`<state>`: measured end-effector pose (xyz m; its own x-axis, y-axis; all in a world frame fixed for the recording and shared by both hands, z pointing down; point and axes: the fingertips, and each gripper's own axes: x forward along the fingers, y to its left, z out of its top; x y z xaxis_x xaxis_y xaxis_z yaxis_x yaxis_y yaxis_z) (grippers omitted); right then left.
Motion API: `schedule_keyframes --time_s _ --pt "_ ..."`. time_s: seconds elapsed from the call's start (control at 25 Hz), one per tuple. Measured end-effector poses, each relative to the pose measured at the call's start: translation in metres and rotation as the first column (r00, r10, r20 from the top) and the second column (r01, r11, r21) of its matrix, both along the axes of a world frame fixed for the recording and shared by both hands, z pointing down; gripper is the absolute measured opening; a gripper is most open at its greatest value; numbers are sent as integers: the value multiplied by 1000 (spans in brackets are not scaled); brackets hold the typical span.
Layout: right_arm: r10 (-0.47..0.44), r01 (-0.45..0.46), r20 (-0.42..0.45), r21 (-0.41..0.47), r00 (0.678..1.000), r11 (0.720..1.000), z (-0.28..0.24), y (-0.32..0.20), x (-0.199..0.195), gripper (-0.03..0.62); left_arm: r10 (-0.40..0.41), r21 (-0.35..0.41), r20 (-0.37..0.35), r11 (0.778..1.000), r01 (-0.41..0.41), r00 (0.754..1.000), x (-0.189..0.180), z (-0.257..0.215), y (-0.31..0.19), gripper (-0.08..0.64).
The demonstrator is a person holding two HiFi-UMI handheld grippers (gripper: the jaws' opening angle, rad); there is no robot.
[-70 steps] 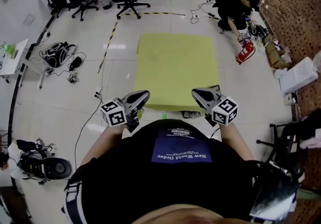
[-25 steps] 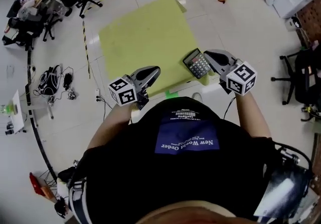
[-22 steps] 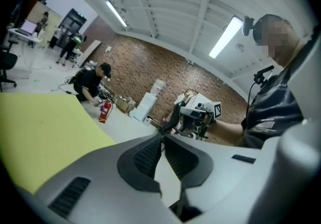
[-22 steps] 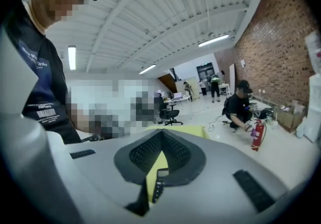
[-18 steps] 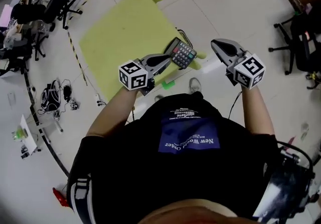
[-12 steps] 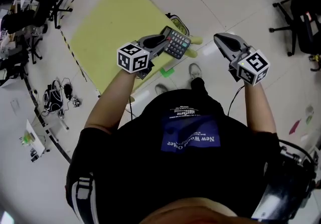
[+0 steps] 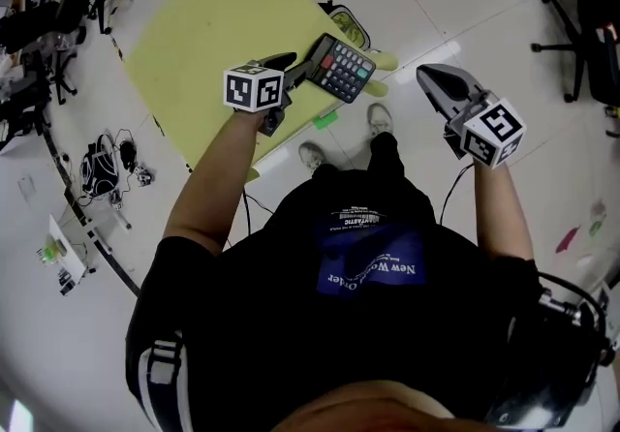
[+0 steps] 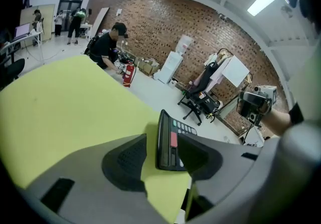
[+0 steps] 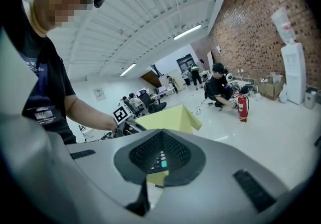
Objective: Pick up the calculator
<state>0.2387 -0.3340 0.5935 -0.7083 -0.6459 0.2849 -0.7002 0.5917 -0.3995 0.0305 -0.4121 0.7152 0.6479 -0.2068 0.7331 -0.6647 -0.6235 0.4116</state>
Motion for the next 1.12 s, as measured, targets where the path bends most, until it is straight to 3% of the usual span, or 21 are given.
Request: schedule_keyframes --time_s 0.4,0.56,0.68,0.88,1.12 --pt "-26 26 0 -48 1000 998 12 9 -11 -15 -10 -56 -67 998 7 998 18 21 8 176" --pt "-23 23 4 -64 1000 998 18 10 -10 -15 7 -98 -49 995 -12 999 21 33 15 175" --pt "-25 25 4 -72 1000 997 21 10 -11 -15 -27 -147 -98 989 13 995 24 36 18 151" --pt "-33 33 5 -81 999 996 24 14 -14 -15 -140 -242 -235 967 82 962 25 24 19 99" --pt "-57 56 -5 -77 998 995 18 8 -24 -15 -235 -281 -336 949 141 912 21 1 15 83"
